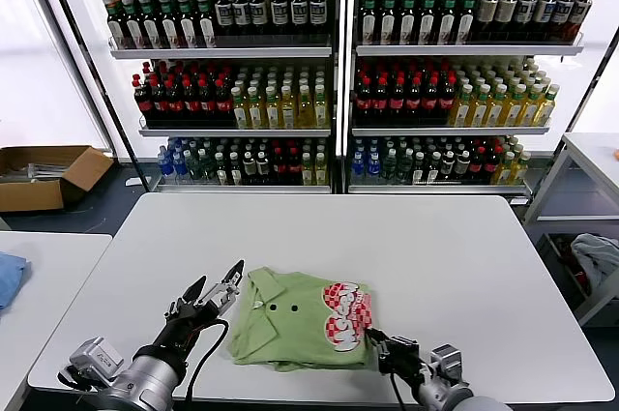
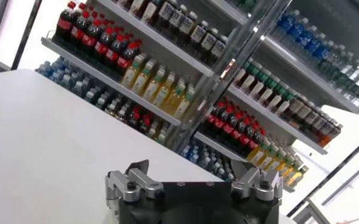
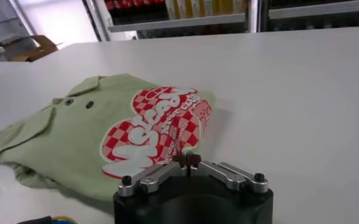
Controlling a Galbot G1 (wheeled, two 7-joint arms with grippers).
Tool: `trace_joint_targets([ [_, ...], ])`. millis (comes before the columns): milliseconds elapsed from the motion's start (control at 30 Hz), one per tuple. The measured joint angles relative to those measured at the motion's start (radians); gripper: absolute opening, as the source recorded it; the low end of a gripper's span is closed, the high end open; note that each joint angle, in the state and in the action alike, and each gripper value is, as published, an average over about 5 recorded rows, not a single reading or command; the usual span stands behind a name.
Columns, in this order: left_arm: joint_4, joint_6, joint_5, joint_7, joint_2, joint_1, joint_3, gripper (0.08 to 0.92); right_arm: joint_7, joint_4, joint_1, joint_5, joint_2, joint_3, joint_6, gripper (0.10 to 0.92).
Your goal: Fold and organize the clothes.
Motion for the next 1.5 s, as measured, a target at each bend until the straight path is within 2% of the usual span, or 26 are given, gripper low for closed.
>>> trace_joint_targets([
  [167, 0.001, -0.002, 0.014, 0.013, 0.001, 0.005, 0.003, 0.823, -0.018, -0.019, -0.006, 0.0, -0.026, 0.065, 0.02, 0.106],
  [267, -0.002, -0.002, 0.019, 0.02, 0.003, 0.006, 0.002, 0.823, -0.031, -0.022, -0.011, -0.005, -0.04, 0.096, 0.024, 0.137],
  [767, -0.034, -0.004, 0.029, 0.044, 0.003, 0.012, -0.011, 0.823, -0.093, 0.056, 0.005, -0.05, -0.035, 0.104, 0.074, 0.544],
  [1000, -0.035, -0.005, 0.041, 0.057, -0.001, 0.016, -0.006, 0.823, -0.029, -0.042, 0.125, -0.122, 0.069, -0.033, 0.082, 0.749],
  [1100, -0.035, -0.009, 0.043, 0.061, -0.002, 0.025, -0.01, 0.823, -0.013, -0.093, 0.157, -0.159, 0.101, -0.081, 0.066, 0.806],
  [1300, -0.036, -0.013, 0.052, 0.063, -0.014, 0.03, -0.004, 0.823, 0.004, -0.14, 0.197, -0.198, 0.129, -0.132, 0.047, 0.822],
  [1500, -0.032, -0.019, 0.068, 0.079, -0.019, 0.034, -0.006, 0.823, -0.001, -0.068, 0.192, -0.195, 0.121, -0.118, 0.082, 0.823],
])
